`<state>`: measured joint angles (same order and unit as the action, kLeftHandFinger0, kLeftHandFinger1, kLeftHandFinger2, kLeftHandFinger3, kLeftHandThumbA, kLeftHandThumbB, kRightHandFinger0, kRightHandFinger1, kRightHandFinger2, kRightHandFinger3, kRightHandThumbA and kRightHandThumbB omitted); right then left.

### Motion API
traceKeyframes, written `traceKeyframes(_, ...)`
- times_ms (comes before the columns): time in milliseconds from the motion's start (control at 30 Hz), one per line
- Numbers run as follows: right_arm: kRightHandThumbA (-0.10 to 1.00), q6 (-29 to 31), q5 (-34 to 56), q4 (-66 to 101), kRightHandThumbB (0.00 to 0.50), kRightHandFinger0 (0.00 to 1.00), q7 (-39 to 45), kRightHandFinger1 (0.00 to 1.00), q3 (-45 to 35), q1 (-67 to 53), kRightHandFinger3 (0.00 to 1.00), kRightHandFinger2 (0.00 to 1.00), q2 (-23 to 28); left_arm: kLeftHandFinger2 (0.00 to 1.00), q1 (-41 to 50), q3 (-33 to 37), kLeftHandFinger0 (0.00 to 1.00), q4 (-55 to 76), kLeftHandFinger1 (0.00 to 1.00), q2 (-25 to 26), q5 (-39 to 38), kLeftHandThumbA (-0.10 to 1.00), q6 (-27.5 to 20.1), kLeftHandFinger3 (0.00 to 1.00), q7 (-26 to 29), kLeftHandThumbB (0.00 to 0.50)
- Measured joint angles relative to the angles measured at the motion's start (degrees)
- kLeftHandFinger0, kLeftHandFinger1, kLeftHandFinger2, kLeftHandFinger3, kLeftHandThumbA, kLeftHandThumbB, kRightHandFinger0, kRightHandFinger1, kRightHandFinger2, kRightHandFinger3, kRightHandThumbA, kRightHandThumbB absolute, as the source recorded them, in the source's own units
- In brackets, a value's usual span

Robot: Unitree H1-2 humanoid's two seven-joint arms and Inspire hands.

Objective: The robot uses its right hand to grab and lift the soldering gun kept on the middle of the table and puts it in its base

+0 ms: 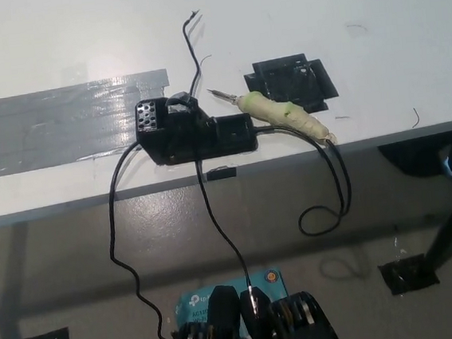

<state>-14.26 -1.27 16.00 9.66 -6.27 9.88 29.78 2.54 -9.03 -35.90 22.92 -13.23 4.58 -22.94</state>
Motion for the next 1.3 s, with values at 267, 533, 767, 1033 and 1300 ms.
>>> traceKeyframes(267, 0.27, -4.4, -5.0, 4.9, 0.256, 1.00, 0.0, 1.00, 5.5, 20.3, 1.00, 1.00, -0.9, 0.40, 0.7, 0.0, 0.00, 0.5, 0.26, 0.0, 0.0, 1.00, -0.1, 0.77, -0.6, 0.500)
traceKeyframes(533, 0.37, -6.5, -12.9, -7.0, 0.294, 1.00, 1.0, 1.00, 16.6, 35.6, 1.00, 1.00, -1.2, 0.38, 1.1, 0.1, 0.00, 1.3, 0.20, 0.0, 0.1, 1.00, -0.1, 0.78, -0.7, 0.500)
traceKeyframes(767, 0.36, -7.0, -19.1, -25.2, 0.284, 1.00, 1.9, 1.00, 25.9, 43.5, 1.00, 1.00, -2.6, 0.36, 1.1, 0.6, 0.03, 1.4, 0.19, 0.0, 0.3, 1.00, -0.5, 0.78, -0.7, 0.500)
traceKeyframes(1033, 0.43, -7.5, -24.9, -40.8, 0.310, 1.00, 3.3, 1.00, 34.6, 48.3, 1.00, 1.00, -6.9, 0.36, 1.0, 1.9, 0.02, 2.0, 0.19, 0.0, 0.8, 1.00, -1.2, 0.78, -0.7, 0.500)
traceKeyframes(1300, 0.62, -8.4, -29.9, -46.5, 0.280, 1.00, 3.8, 1.00, 40.0, 49.7, 1.00, 1.00, -12.2, 0.37, 0.9, 3.2, 0.00, 2.2, 0.16, 0.0, 1.9, 1.00, -1.5, 0.76, -0.7, 0.500)
